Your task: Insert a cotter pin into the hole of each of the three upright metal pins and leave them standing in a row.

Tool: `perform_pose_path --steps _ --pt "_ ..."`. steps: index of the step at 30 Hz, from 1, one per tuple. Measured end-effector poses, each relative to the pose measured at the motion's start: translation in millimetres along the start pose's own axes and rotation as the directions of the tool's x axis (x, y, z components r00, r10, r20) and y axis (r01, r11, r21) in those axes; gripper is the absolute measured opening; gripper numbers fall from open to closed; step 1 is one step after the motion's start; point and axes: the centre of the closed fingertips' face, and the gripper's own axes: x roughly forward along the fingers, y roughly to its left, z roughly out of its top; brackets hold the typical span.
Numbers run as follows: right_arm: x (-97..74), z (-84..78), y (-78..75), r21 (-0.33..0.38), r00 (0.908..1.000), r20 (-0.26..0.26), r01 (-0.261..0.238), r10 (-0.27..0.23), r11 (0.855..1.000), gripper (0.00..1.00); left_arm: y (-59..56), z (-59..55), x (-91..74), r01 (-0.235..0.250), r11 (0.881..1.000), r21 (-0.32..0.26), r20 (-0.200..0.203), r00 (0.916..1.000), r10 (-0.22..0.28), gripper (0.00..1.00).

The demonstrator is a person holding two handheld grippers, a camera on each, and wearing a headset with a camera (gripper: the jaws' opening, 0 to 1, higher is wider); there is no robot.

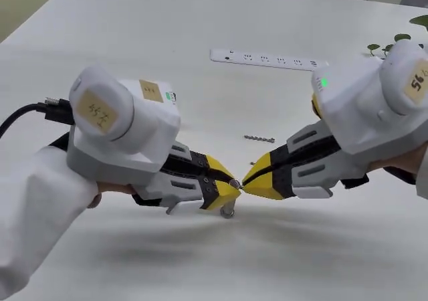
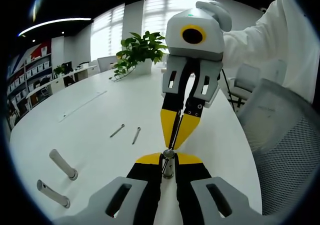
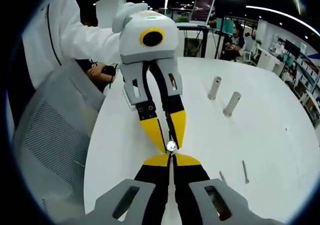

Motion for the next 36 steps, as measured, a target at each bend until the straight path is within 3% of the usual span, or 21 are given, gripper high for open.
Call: perform_pose_path --steps 2,4,7,17,20,23,26,29,36 --pt "-0.5 -0.2 -0.3 -0.002 1.0000 0.001 0.004 -0.004 1.000 0.00 3.2 -3.7 -1.5 -0.020 1.000 0.009 -0.017 0.9996 0.020 0.09" --pt "-1.2 1.2 -1.2 0.009 0.9998 0.012 0.014 -0.014 1.000 0.08 5.3 -9.2 -4.1 -0.035 0.999 0.010 -0.034 0.9988 0.035 0.14" --pt "-1.6 0.2 -1.8 0.018 0.9998 0.006 0.020 -0.020 1.000 0.12 9.8 -17.1 -8.3 -0.065 0.998 0.004 -0.042 0.9970 0.065 0.26" --pt "11.7 7.0 -0.2 0.069 0.9985 0.041 0.034 -0.037 0.997 0.14 2.0 -36.0 -25.6 -0.084 0.992 -0.093 0.005 0.9964 0.085 0.59" --pt "16.9 9.0 0.7 0.079 0.9984 0.044 0.032 -0.036 0.996 0.13 -0.2 -43.6 -28.4 -0.103 0.984 -0.146 0.008 0.9944 0.105 0.72" --pt "19.9 7.6 1.7 0.077 0.9987 0.032 0.036 -0.038 0.996 0.12 -3.4 -54.6 -31.2 -0.120 0.981 -0.151 -0.007 0.9927 0.121 0.83" --pt "21.0 4.6 1.9 0.083 0.9991 0.019 0.036 -0.038 0.996 0.13 -3.9 -58.6 -34.6 -0.144 0.979 -0.143 -0.010 0.9896 0.144 0.87" --pt "21.1 3.1 1.7 0.083 0.9990 0.014 0.040 -0.042 0.996 0.12 1.5 -61.0 -36.8 -0.185 0.971 -0.154 -0.006 0.9825 0.186 0.99" --pt "24.2 0.8 1.9 0.076 0.9992 0.009 0.039 -0.040 0.996 0.06 -3.7 -63.2 -38.0 -0.174 0.967 -0.184 0.005 0.9840 0.178 0.99"
